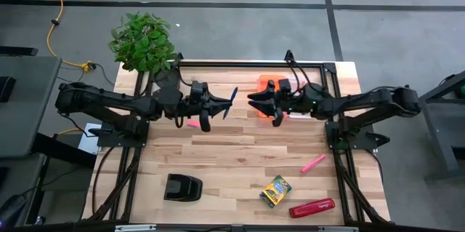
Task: Pack school essentials
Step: Put the blue pen into the orange supply box
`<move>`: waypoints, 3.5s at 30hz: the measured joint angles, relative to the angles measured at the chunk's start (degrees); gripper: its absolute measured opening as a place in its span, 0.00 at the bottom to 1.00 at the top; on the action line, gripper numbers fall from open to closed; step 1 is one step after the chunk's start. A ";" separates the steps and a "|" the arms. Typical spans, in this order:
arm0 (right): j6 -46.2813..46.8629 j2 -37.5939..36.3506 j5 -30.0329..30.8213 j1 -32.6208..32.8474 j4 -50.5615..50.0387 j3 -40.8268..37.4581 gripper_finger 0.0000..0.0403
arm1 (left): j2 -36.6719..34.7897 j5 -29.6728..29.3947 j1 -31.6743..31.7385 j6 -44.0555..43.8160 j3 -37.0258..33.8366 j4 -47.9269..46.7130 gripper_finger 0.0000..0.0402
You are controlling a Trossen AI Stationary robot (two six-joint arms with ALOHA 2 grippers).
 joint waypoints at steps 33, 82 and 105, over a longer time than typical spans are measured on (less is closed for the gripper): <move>2.27 10.94 -1.13 -0.29 -14.58 20.35 0.27 | 1.23 -0.24 -0.06 0.71 0.01 6.18 0.03; -3.50 -22.17 3.86 -2.37 -60.85 8.27 0.03 | -35.49 1.42 6.63 4.98 -2.59 -36.78 0.34; 0.89 -6.63 13.51 -35.52 -83.19 4.07 0.02 | -34.29 -0.08 6.68 4.34 -2.59 -36.60 0.34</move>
